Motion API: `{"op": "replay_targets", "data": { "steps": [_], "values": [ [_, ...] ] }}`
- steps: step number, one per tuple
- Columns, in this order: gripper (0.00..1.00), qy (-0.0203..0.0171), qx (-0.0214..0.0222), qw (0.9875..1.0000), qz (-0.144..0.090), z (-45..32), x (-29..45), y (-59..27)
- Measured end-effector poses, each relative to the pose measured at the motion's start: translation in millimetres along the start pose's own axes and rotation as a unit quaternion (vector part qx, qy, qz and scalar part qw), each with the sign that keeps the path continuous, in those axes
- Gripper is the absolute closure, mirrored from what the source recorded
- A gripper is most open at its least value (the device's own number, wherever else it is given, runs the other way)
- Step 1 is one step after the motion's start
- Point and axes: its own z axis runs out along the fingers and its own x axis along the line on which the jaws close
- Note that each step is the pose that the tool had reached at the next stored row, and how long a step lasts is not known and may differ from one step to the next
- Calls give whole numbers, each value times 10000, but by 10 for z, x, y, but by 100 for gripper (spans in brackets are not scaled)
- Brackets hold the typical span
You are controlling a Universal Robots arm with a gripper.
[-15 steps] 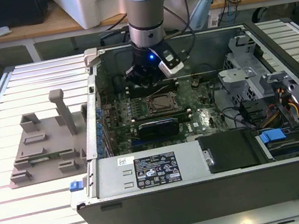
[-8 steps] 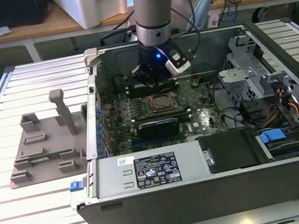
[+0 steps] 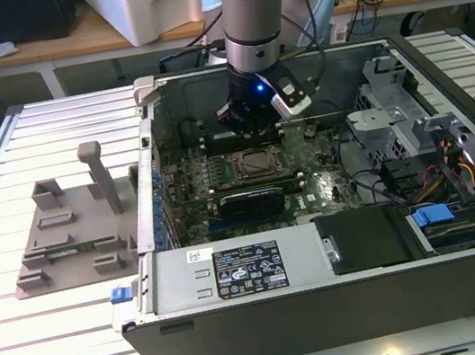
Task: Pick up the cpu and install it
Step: 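Install the first cpu locking lever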
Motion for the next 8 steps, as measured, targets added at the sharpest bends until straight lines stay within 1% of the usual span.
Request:
{"op": "replay_targets", "data": {
  "steps": [1, 5, 8],
  "values": [
    [89, 1, 8, 10000, 1, 2, -22, -2],
    [89, 0, 11, 10000, 4, 7, -45, -4],
    [89, -1, 30, 10000, 28, 15, -68, -9]
  ]
}}
